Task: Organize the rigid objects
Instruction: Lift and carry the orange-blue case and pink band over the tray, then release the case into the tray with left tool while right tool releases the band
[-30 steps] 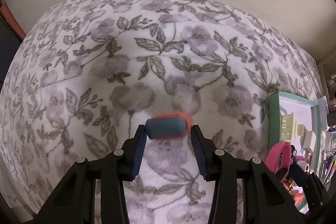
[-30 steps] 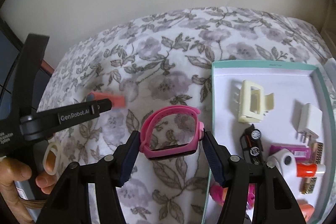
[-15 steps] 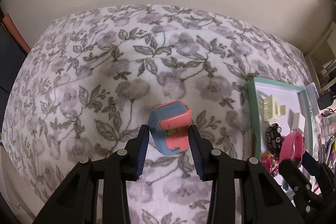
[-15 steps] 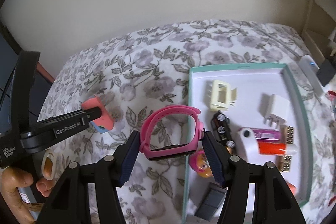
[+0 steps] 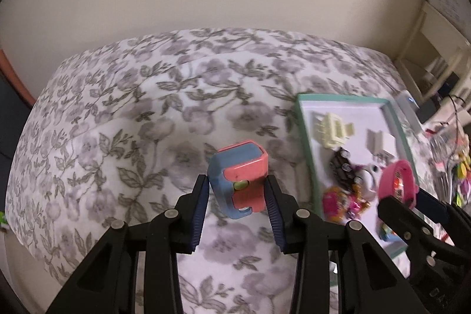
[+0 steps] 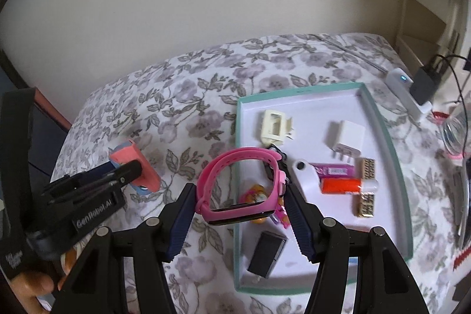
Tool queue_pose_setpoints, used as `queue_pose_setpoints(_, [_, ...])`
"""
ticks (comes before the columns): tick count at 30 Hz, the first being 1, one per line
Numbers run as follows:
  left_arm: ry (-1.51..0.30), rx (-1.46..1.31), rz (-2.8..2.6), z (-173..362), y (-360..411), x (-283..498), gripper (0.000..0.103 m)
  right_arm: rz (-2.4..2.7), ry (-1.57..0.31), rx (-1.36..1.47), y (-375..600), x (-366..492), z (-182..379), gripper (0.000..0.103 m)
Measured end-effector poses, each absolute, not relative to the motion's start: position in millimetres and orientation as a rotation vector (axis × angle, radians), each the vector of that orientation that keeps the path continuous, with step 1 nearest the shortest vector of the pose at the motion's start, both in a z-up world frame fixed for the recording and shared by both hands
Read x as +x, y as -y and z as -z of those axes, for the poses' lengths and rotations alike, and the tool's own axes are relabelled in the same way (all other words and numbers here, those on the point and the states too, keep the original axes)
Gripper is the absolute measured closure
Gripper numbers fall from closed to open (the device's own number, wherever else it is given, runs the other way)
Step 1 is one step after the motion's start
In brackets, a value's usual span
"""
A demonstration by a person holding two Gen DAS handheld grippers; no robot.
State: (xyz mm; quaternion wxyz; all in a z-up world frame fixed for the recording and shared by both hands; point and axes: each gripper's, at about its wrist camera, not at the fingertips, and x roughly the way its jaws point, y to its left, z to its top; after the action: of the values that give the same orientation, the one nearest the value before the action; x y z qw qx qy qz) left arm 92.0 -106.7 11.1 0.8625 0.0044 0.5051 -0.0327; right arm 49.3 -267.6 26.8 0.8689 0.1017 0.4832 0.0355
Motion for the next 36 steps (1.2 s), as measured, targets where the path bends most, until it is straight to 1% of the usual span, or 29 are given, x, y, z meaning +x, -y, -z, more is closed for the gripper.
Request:
queue_pose_setpoints(8, [-1.009,0.064,0.169,-18.2,140.4,60.8,0.063,-0.012,-1.046,0.261,294.6,30.6,-21.8,0.039])
queue_pose_setpoints(21, [-1.030,0.167,0.321,-3.0,196.6,29.4,0.063,0.171,-1.126,0.350,355.9,15.7,0.8,0.039])
queue_pose_setpoints(36, [-1.012,0.253,0.413,8.4,237.0,17.4,0.063,0.232,-1.160,0.322,366.5,21.4,8.7,0.039])
